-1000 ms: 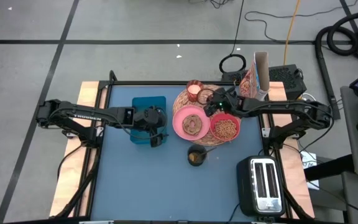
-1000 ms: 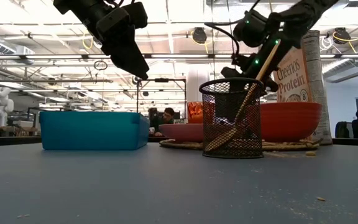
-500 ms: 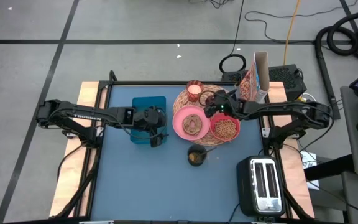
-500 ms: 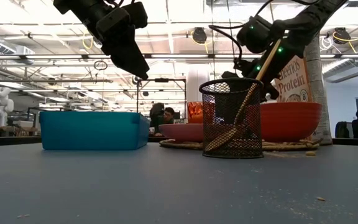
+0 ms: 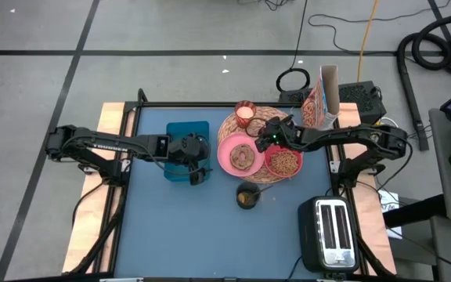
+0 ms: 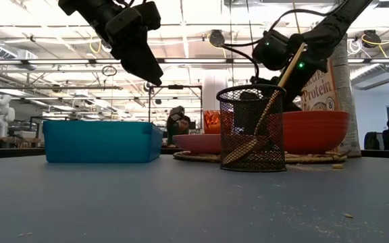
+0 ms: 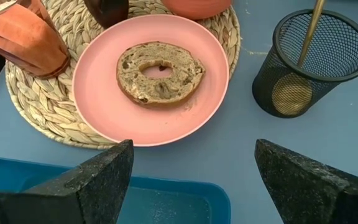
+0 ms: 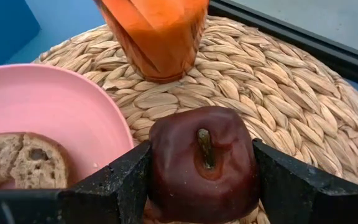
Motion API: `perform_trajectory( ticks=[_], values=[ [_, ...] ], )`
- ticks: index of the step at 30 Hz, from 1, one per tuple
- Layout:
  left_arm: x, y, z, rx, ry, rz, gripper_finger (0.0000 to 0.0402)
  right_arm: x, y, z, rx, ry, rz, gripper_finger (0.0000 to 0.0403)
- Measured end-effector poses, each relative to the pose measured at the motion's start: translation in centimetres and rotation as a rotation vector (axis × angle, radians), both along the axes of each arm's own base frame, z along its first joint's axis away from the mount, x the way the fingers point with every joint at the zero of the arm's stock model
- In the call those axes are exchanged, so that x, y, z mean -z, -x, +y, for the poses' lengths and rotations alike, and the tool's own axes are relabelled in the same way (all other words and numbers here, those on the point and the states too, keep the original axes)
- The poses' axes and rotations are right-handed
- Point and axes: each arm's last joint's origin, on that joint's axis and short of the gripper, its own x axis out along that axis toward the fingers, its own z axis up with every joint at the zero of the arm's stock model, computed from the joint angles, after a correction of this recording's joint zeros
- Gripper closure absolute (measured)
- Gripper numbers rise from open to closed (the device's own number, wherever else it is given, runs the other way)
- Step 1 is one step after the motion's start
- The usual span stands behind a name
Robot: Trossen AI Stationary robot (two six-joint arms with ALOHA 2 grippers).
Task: Arrange a breakfast setting
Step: Put the apple to the middle of the brown placemat
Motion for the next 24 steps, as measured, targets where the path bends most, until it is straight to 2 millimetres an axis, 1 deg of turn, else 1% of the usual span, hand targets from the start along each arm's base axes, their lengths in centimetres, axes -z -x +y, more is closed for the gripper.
perform_trajectory(
  ticks=[7,11,19,24],
  values=[
    [0.00,0.00,0.00,0.000,0.000,0.000,0.0062,0.13,-0.09,-0.04,0.005,-0.004,-0.002,0.0162],
    [0.00,0.00,0.00,0.000,0.000,0.000,0.0062,0.12,-0.11,-0.04,-0.016,0.007,0.010,0.0154],
    [0.00,0.00,0.00,0.000,0.000,0.000,0.0062,0.09,-0.18,-0.07,-0.018,0.009,0.002,0.0125],
    [0.00,0.00,0.00,0.000,0.000,0.000,0.0062,0.11,-0.18,-0.06,-0.019,0.006,0.002,0.0093]
  ],
)
